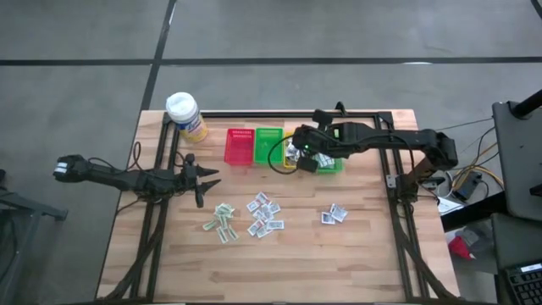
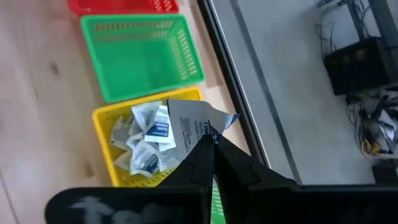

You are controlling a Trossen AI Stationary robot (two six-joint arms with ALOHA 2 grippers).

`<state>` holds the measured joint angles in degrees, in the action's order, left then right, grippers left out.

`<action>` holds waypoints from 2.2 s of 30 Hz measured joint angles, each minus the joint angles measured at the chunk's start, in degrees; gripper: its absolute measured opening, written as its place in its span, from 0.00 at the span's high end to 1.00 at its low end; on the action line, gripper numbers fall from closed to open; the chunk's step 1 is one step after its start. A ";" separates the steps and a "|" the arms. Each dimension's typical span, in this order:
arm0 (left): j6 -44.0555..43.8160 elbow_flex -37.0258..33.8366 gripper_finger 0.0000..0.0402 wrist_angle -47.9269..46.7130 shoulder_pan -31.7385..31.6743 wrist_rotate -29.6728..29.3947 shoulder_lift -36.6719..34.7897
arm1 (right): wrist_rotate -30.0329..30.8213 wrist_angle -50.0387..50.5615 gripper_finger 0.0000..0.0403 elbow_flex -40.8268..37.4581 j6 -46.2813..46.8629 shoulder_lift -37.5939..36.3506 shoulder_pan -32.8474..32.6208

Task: Pick & Place First Aid Supplies
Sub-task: Put the blue alcohol pad into the yellow bin

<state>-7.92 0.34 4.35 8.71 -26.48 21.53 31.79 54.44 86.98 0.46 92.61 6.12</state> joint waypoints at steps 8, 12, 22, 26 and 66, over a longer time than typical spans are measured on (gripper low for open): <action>0.00 0.01 0.61 0.01 0.00 0.00 0.01 | -0.58 -0.48 0.98 -0.02 -3.08 2.35 2.82; 0.00 0.00 0.61 -0.01 0.00 0.00 0.01 | -3.29 -1.43 0.98 -0.04 -6.89 4.02 4.39; 0.02 0.00 0.61 -0.01 0.00 -0.15 0.01 | -21.99 -3.51 0.98 -0.11 -13.99 9.20 12.01; 0.01 0.01 0.61 -0.04 0.00 -0.17 0.01 | -28.99 -3.67 0.98 -0.11 -14.98 10.97 15.30; 0.00 0.00 0.61 -0.04 0.00 -0.22 0.00 | -36.91 0.64 0.70 0.14 -13.48 20.44 19.78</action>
<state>-7.92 0.34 4.32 8.71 -26.70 21.53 -5.12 55.08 87.12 -13.02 113.06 25.91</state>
